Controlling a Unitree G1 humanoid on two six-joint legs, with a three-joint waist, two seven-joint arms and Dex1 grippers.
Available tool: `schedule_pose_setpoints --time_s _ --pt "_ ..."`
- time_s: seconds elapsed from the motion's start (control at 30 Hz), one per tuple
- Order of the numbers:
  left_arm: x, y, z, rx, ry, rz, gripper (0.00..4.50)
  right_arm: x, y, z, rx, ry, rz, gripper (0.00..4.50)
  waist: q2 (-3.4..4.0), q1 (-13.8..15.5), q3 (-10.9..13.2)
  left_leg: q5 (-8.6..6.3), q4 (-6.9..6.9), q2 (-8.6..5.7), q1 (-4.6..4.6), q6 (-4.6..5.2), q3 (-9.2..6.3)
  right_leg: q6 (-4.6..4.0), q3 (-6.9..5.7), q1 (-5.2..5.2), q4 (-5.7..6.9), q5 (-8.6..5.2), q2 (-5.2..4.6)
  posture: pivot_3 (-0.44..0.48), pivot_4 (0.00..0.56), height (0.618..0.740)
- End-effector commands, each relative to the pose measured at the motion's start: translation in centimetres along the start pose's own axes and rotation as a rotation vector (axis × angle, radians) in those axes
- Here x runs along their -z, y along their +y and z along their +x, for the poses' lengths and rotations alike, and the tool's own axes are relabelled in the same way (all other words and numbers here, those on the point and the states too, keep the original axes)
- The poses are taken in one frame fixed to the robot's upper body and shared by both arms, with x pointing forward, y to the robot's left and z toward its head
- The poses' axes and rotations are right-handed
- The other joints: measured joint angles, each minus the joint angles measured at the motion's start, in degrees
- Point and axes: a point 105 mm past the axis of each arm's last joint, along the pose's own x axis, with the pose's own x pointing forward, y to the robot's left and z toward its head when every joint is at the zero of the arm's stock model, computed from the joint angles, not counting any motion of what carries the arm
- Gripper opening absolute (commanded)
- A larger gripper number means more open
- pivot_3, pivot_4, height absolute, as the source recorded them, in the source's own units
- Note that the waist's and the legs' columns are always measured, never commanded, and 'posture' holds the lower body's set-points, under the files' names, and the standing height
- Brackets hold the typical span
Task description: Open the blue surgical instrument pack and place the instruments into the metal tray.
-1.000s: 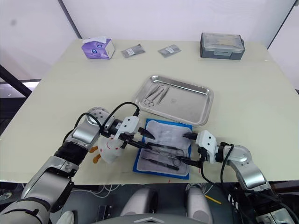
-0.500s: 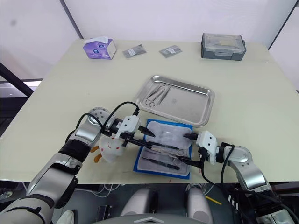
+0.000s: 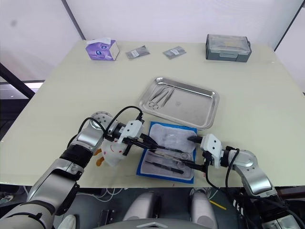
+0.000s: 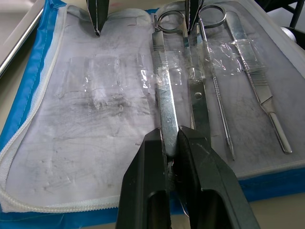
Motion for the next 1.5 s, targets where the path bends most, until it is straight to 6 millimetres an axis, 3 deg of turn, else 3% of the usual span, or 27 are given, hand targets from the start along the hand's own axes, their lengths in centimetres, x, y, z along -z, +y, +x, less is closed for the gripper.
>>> schedule_pose_setpoints --time_s 0.03,0.6,1.5 --pt "1.1 -1.3 0.4 0.064 0.035 -0.057 0.01 2.9 0.7 -0.5 -0.004 0.108 0.087 4.50 0.00 -0.01 0.00 0.00 0.00 0.00 0.00 0.00 0.00 0.00 0.00 0.00 0.00 0.00 0.00 0.000 0.150 0.734" --pt "-2.8 0.6 -1.2 0.021 0.002 -0.037 0.01 2.9 0.7 -0.3 -0.014 0.106 0.088 4.50 -0.01 -0.12 0.05 0.00 0.00 0.01 -0.04 0.00 -0.01 0.00 -0.01 -0.02 0.00 0.00 0.01 0.000 0.150 0.734" --pt "-4.0 0.4 -2.8 0.037 0.070 -0.090 0.01 3.0 0.6 -0.2 -0.019 0.111 0.082 4.50 0.01 -0.22 0.13 0.00 0.00 0.02 -0.05 0.00 -0.02 0.00 0.00 -0.05 0.01 0.00 0.03 0.000 0.150 0.734"
